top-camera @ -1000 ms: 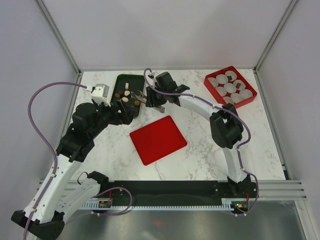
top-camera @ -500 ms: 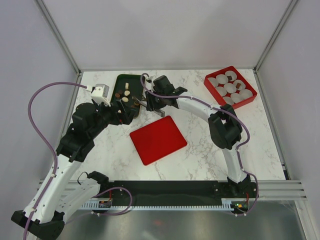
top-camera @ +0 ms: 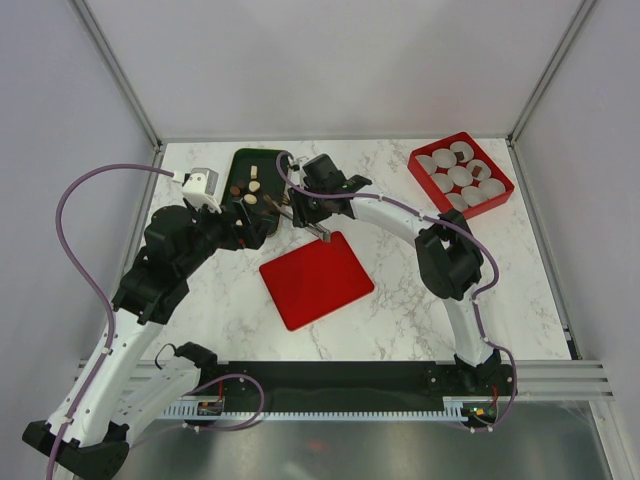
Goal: Pack the chocolate
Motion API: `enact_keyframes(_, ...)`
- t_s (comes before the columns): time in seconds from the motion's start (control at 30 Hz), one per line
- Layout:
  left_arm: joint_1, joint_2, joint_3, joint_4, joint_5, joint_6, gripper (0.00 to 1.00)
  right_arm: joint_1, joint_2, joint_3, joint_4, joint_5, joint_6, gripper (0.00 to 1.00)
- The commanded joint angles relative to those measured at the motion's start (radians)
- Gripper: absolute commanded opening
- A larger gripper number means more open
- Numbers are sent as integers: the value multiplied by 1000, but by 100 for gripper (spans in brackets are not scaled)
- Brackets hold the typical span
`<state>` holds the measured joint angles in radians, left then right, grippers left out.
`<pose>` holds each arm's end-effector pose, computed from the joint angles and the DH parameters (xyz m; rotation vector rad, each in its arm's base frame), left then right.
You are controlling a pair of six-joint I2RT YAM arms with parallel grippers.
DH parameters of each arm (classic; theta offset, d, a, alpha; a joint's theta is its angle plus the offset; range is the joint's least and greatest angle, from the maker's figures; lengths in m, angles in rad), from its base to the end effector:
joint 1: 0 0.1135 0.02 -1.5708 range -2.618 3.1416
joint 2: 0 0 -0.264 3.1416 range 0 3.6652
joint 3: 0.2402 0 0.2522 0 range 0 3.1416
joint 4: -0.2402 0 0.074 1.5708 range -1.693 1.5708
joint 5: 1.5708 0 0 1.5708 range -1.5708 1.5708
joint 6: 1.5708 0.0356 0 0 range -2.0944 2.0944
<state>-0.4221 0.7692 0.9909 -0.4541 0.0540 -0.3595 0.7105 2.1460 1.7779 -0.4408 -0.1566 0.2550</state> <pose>0.1476 -0.0684 0.3843 0.0971 1.8418 -0.6016 0.3671 0.3232 0.2239 -0.6316 2.3822 0.6292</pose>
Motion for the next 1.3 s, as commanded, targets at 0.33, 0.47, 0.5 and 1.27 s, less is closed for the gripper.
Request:
enact_keyframes(0.33,6,-13,-3,45,-25,-13,100,18,-3,75,-53,11,-42,50)
enact_keyframes(0.47,9,-13,-3,45,-25,-13,100,18,11,90,-62,9,-40,48)
enact_keyframes(0.5,9,-11,-3,45,-23,-13,100,18,15,94,-64,9,-42,47)
enact_keyframes(1.27,14,-18,-6,45,-26,-18,100,-140,-280,-151,33,-43,73,32)
